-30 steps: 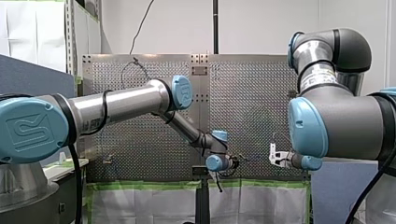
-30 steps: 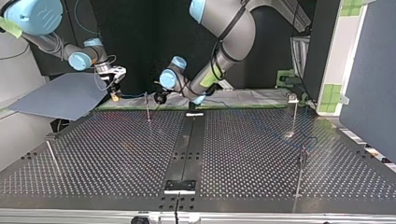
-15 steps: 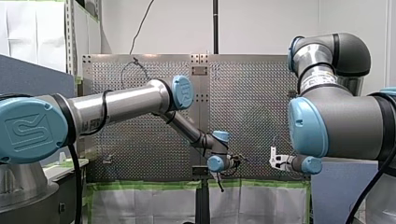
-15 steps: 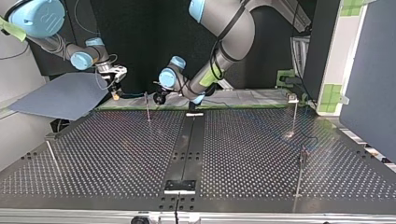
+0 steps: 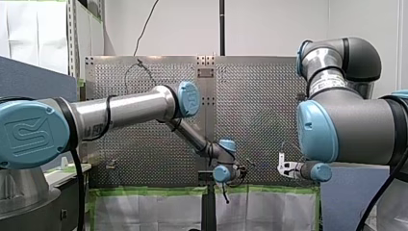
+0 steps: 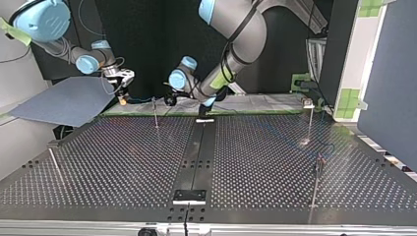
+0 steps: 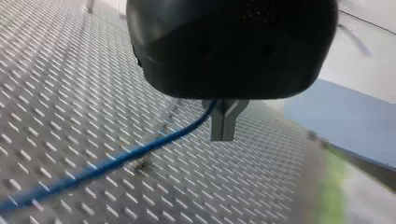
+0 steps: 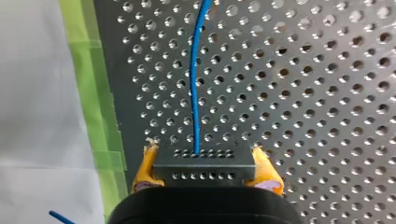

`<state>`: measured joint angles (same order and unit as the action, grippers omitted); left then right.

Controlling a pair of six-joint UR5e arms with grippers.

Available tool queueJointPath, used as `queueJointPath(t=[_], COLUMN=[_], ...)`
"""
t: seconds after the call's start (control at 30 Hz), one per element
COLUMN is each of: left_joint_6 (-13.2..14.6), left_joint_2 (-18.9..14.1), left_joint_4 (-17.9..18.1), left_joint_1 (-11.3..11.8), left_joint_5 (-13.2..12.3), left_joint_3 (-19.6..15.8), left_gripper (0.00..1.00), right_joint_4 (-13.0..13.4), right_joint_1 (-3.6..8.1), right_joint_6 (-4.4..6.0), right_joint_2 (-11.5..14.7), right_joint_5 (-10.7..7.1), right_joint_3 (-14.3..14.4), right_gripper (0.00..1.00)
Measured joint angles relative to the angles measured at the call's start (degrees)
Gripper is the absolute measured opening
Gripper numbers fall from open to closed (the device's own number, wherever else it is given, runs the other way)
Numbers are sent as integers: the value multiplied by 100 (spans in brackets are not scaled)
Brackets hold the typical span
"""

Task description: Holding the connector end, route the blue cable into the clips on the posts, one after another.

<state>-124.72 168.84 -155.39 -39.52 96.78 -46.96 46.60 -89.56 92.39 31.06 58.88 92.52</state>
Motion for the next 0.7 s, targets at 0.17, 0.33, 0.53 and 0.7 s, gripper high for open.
queueJointPath(t=[0.17,0.33,0.53,0.7], left_joint_6=[72,82,82,27], left_joint_2=[126,135,26,-198], left_joint_4=[-28,-12,30,64], left_joint_1=[53,131,122,96], left_joint_5=[28,-28,-183,-216], left_joint_3=[3,1,2,2], left_gripper=[0,0,0,0], right_joint_4=[-38,-109,-130,-137], right_joint_1=[-6,-10,-2,25], right_joint_6=[-16,-43,-56,-78], right_joint_2=[-52,-56,-57,-58], right_joint_5=[2,2,9,10], right_joint_3=[-70,-133,-183,-258], right_gripper=[0,0,0,0])
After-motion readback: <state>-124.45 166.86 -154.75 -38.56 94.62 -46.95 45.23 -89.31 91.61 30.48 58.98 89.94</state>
